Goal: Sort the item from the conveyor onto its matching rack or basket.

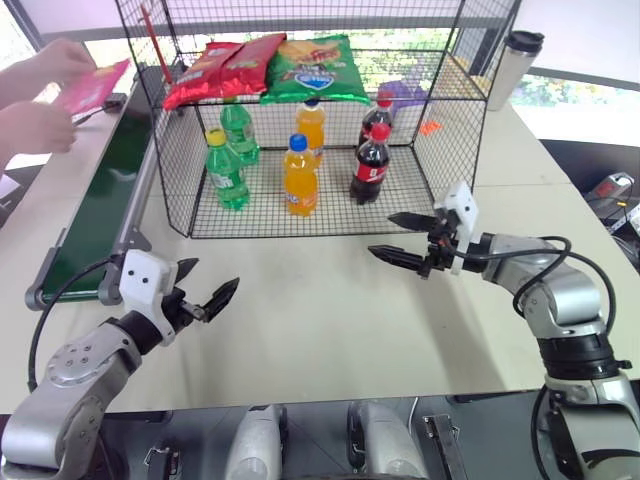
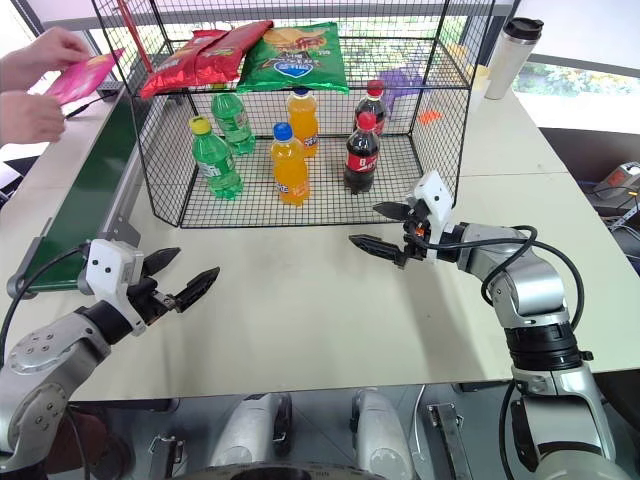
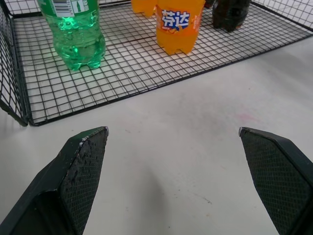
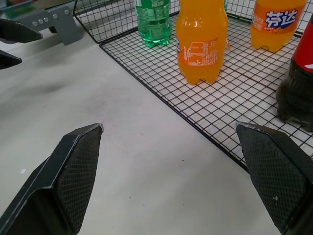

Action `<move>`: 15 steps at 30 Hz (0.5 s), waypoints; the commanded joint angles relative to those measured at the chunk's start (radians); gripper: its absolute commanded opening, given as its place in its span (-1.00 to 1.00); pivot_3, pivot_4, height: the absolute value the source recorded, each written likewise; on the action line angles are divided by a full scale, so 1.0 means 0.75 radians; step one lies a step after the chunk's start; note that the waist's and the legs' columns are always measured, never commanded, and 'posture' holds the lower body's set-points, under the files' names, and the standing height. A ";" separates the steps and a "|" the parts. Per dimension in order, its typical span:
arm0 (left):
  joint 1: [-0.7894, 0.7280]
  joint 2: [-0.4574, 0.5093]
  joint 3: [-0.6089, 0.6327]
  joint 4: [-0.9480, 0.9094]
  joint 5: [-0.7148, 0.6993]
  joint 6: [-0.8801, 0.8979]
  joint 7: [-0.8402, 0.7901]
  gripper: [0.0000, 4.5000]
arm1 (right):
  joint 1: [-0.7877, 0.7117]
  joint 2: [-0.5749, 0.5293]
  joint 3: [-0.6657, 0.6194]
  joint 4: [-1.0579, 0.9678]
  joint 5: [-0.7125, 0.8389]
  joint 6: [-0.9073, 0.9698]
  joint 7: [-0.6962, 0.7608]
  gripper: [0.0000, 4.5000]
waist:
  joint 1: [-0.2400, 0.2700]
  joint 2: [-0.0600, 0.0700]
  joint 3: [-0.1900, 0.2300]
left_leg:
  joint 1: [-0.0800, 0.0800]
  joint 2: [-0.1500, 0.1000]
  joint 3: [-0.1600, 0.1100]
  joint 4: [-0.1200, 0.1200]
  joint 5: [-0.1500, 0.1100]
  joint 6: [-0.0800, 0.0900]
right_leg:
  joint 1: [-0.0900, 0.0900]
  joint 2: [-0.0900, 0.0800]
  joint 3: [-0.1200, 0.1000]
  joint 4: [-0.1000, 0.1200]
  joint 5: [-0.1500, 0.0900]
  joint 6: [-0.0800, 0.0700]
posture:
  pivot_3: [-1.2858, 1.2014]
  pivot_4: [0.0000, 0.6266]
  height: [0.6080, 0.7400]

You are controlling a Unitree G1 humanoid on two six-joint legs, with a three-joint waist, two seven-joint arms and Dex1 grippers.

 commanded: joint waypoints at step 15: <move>0.015 -0.015 0.015 -0.061 -0.007 -0.033 0.006 0.98 | -0.064 0.013 0.005 0.030 -0.023 -0.049 0.043 1.00 | 0.001 0.000 0.000 | 0.000 0.000 0.000 0.000 0.000 0.000 | 0.000 0.000 0.000 0.000 0.000 0.000 | 0.03 -0.52 1.00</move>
